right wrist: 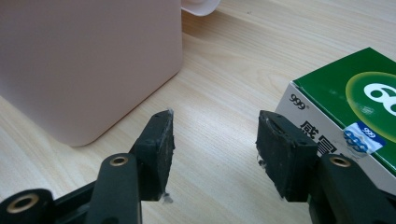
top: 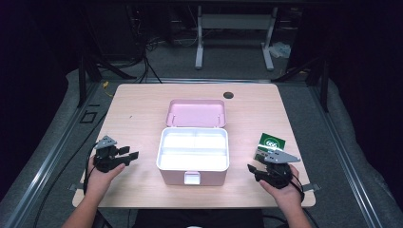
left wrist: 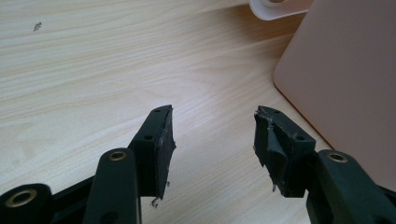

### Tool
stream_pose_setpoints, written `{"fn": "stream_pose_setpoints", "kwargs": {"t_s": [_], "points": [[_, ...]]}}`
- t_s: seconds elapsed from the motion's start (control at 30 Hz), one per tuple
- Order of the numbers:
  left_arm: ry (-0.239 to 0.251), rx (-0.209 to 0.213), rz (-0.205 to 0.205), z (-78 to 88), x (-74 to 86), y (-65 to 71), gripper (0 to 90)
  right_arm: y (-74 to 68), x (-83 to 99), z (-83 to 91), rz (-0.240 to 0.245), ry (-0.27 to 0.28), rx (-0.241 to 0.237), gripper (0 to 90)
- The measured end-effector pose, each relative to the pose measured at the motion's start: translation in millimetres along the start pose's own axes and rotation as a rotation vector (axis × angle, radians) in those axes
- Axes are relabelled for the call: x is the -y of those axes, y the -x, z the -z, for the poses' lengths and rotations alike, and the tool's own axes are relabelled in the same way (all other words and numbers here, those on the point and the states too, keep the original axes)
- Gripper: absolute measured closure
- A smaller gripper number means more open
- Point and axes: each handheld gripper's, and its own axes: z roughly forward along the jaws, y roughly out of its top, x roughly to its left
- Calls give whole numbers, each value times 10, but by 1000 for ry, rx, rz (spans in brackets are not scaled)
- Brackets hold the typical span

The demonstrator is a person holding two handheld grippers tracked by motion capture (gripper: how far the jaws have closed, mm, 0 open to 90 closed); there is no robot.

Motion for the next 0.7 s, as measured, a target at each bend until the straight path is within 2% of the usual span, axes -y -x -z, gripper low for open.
{"fn": "stream_pose_setpoints", "kwargs": {"t_s": [0.33,0.53,0.57,0.7], "points": [[8,26,0,19,-8,13,519,-12,10,4,-4,-4,-4,466],[24,43,30,53,-34,9,512,-15,24,8,-5,-15,2,465],[25,36,35,59,-40,14,486,3,36,6,-16,-20,-3,464],[35,16,40,80,-58,28,469,20,52,4,-27,-24,-9,464]]}}
